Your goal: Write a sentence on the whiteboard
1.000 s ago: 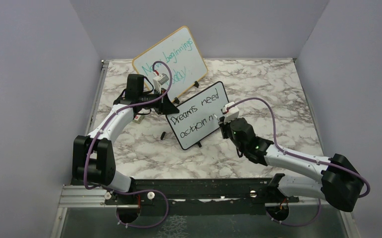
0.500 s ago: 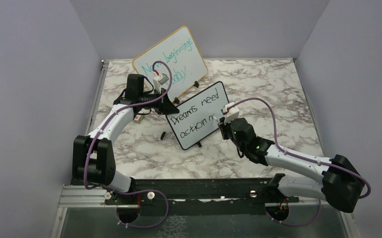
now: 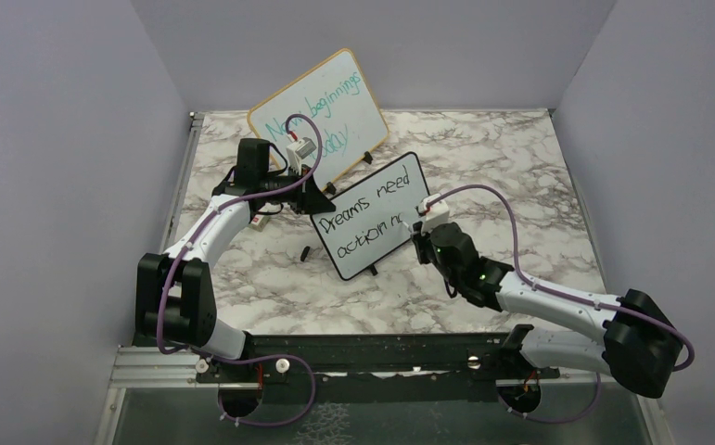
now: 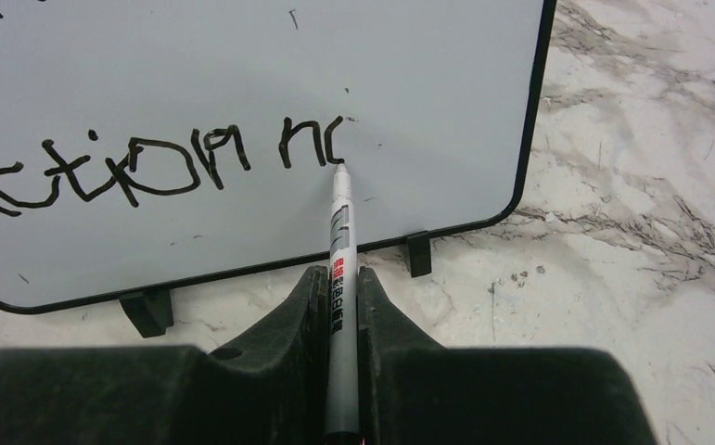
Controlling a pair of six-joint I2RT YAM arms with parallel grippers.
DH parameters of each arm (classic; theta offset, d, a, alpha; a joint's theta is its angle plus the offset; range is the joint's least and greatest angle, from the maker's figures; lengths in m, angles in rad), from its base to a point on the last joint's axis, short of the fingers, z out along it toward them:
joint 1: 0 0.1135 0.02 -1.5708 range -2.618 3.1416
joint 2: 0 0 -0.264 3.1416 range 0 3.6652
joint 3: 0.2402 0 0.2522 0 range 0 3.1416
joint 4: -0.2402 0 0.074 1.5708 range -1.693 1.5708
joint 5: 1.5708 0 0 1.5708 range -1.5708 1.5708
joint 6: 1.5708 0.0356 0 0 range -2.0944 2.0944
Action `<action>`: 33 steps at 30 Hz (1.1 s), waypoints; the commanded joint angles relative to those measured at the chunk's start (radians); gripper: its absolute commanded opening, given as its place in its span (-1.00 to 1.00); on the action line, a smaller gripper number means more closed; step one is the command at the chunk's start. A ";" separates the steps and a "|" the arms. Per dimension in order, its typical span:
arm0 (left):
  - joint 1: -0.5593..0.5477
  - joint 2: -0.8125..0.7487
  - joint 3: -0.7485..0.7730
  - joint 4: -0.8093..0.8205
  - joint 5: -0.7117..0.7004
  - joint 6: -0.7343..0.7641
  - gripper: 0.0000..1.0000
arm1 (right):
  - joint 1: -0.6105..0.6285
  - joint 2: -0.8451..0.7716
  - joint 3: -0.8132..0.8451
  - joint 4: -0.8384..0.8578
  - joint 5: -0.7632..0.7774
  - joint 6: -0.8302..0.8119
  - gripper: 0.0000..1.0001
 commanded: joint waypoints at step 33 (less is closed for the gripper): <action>-0.004 0.021 -0.001 -0.058 -0.017 0.028 -1.00 | -0.020 0.007 0.019 0.117 -0.051 -0.051 -0.99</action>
